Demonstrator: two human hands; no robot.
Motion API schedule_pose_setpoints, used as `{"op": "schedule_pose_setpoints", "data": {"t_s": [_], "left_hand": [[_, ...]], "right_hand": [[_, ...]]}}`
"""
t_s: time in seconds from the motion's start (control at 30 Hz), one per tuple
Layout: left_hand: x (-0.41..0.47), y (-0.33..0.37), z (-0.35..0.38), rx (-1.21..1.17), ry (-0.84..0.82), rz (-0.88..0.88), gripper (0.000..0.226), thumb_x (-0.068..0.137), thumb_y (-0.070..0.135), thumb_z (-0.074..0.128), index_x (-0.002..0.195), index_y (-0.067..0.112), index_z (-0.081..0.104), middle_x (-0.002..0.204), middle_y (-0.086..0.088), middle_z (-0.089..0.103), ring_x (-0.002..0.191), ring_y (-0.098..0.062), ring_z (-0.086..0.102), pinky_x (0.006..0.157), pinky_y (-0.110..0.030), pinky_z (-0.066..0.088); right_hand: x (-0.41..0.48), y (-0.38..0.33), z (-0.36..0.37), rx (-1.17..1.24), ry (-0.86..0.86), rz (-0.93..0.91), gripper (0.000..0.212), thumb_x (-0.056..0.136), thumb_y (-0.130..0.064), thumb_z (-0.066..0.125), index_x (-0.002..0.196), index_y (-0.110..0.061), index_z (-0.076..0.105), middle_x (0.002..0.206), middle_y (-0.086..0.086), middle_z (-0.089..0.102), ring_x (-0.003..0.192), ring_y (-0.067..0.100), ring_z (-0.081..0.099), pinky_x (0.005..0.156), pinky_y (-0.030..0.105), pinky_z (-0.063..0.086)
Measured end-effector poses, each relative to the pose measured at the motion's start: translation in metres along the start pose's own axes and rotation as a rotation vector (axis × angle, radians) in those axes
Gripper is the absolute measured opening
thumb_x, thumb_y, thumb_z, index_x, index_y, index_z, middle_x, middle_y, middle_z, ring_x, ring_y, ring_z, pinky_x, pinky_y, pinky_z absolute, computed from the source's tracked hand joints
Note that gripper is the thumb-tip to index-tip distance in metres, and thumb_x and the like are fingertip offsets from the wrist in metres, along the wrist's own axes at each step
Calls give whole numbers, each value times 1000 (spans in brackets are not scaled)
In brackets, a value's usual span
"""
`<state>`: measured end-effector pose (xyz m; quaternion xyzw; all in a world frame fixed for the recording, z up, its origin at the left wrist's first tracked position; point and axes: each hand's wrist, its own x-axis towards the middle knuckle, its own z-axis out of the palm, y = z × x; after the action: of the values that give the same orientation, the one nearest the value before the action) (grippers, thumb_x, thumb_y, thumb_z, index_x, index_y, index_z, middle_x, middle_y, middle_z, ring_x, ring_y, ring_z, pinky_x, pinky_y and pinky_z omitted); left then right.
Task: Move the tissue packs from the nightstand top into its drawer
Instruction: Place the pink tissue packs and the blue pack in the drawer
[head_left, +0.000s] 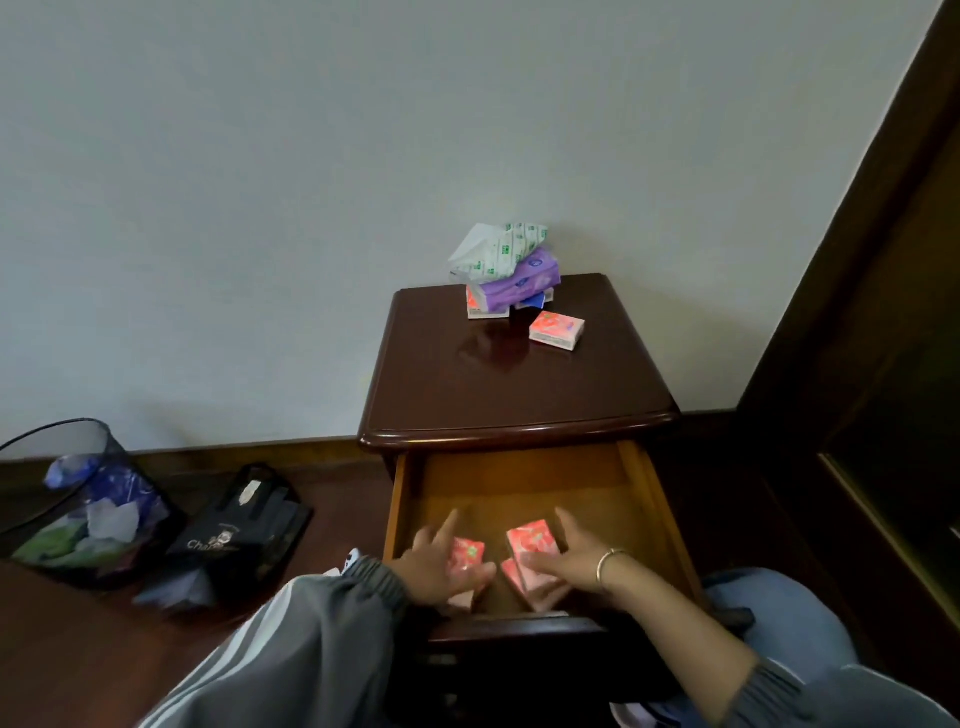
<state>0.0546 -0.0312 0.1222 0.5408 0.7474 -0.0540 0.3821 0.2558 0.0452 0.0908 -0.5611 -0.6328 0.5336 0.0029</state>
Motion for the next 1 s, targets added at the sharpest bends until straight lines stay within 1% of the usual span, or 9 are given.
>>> {"op": "schedule_pose_setpoints", "data": {"t_s": [0.1,0.2,0.37,0.47,0.67,0.73,0.8,0.87,1.0], "left_hand": [[6,0,-15,-137,17,74,90,89,48,58,152,24,-1,150,-15,33,126,-25,50,102,-30,43],[13,6,-18,33,-60,53,85,88,31,65,151,19,9,144,-11,45,124,-23,51,98,-29,44],[17,14,-26,267,-164,142,73,87,19,67,148,17,28,146,-8,42,130,-24,44,105,-33,40],[21,14,-30,409,-226,160,64,88,12,64,145,17,36,145,-8,44,130,-26,45,105,-33,39],[19,6,-23,471,-80,110,66,86,21,65,144,14,33,141,-12,45,125,-29,50,98,-35,46],[12,-6,-21,333,66,155,69,86,23,65,145,20,31,145,-6,38,126,-24,48,99,-32,47],[3,-22,-22,173,241,190,70,87,25,62,148,23,28,152,-2,29,134,-21,39,107,-33,41],[-4,-42,-25,28,408,130,67,88,26,59,148,20,30,152,-4,28,136,-22,35,111,-35,36],[-10,-66,-16,-172,362,34,52,91,24,56,139,11,41,135,-9,54,120,-24,54,100,-33,44]], "right_hand": [[-1,5,-9,43,25,1,74,84,-31,66,144,-12,27,138,10,50,121,23,51,93,26,43],[-3,6,-1,-30,-10,-20,37,85,-12,63,121,-7,56,122,12,63,102,21,62,79,24,52],[-4,5,6,-21,-73,-20,36,86,-11,62,121,-8,55,110,7,65,71,9,59,40,15,44],[-4,4,7,2,-81,-10,38,85,-9,63,122,-9,54,104,4,64,67,7,58,43,18,45],[1,-17,37,-11,-126,-35,40,80,-10,68,119,-12,59,119,10,65,97,18,61,73,25,50],[4,-23,47,17,-123,0,40,79,-12,68,119,-12,60,115,9,65,98,21,61,78,29,51],[6,-28,53,48,-99,31,41,80,-10,67,120,-10,59,108,9,64,92,22,60,72,31,51],[10,-31,60,139,-77,46,41,80,-4,64,120,-7,58,109,12,64,93,24,62,75,36,54],[12,-40,67,197,-70,41,44,81,0,62,121,-16,54,115,9,63,97,21,61,75,33,55]]}}
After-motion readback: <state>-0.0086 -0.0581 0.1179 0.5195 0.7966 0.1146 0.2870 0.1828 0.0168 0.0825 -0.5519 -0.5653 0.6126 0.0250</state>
